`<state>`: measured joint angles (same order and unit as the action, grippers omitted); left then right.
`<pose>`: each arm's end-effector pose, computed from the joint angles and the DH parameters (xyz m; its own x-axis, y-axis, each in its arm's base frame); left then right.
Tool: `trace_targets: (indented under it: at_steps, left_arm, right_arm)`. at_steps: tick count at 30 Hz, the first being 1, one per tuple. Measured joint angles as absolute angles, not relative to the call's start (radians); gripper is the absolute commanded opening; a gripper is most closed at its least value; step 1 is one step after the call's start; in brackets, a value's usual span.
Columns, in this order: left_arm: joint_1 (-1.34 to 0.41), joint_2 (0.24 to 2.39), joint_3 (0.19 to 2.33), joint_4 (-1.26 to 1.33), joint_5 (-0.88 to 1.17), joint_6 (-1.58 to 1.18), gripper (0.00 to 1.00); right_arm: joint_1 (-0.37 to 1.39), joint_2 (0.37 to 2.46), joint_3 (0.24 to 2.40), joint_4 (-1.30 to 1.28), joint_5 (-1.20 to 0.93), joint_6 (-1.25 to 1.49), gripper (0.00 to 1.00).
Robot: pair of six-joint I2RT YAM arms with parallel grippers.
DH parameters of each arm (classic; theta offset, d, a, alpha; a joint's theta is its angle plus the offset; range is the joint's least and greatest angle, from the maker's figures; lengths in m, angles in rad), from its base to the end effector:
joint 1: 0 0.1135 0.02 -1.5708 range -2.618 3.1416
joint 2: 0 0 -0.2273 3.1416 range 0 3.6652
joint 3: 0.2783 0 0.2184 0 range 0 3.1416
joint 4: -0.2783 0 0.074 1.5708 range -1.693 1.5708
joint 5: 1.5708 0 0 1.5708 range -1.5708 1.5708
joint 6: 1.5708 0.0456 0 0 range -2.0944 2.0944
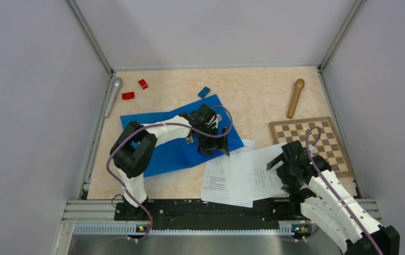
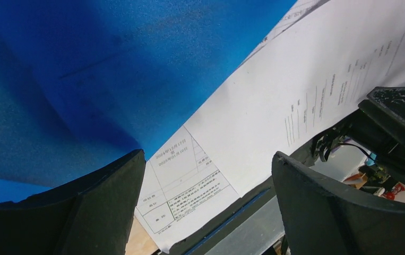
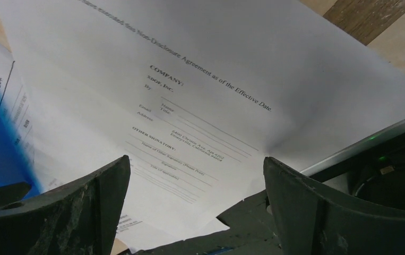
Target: Put the files into the folder
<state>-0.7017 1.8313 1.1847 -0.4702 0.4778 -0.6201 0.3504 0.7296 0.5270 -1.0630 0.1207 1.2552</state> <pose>0.2404 -0.2307 0.1516 -0.9812 0.1537 -0.1168 0.1930 0.7831 -0.5912 0.0997 0.0306 0.1678 -0.5697 0.7965 -0.2024 0.7564 0.6045 0.2500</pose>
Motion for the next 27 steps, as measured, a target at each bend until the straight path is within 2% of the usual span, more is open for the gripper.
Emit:
trace_targets:
  at_steps: [8, 16, 27]
  left_arm:
    - [-0.701, 1.877, 1.207, -0.474, 0.451, -0.627, 0.93]
    - [-0.686, 1.898, 1.229, -0.474, 0.451, -0.628, 0.93]
    - [-0.627, 1.9, 1.23, -0.471, 0.461, -0.628, 0.93]
  right_arm:
    - [0.35, 0.646, 0.387, -1.081, 0.044, 1.366, 0.93]
    - [0.35, 0.651, 0.379, -1.078, 0.036, 1.39, 0.94]
    - [0.35, 0.682, 0.365, -1.011, -0.007, 1.255, 0.93]
